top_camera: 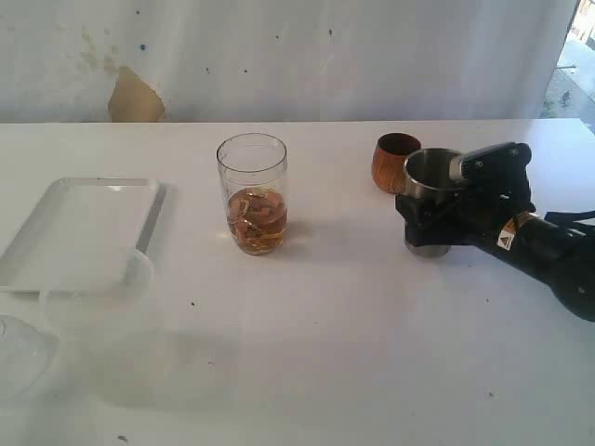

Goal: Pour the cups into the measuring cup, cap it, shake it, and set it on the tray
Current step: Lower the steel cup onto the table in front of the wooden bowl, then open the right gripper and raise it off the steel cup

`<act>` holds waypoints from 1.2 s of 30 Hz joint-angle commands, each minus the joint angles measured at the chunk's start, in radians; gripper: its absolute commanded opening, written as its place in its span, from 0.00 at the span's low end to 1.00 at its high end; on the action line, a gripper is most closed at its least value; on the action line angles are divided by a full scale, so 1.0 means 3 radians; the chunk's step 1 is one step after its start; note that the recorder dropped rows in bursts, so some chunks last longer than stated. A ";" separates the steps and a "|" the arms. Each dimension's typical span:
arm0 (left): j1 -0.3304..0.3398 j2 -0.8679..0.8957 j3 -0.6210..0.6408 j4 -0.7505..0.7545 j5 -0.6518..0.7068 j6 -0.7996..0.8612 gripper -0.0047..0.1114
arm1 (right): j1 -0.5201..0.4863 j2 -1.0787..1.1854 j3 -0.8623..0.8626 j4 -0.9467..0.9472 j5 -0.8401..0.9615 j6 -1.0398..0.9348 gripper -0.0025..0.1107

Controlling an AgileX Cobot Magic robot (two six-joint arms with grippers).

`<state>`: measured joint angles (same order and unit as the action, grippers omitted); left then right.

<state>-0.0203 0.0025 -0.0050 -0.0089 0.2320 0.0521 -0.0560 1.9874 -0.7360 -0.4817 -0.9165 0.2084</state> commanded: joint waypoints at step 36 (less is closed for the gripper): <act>-0.0008 -0.0008 0.0017 0.0008 0.0001 -0.0007 0.05 | -0.0019 -0.0013 0.0003 0.0080 -0.0598 -0.0084 0.95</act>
<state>-0.0203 0.0025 -0.0050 -0.0089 0.2320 0.0521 -0.0581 2.0195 -0.7360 -0.4682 -1.0901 0.1909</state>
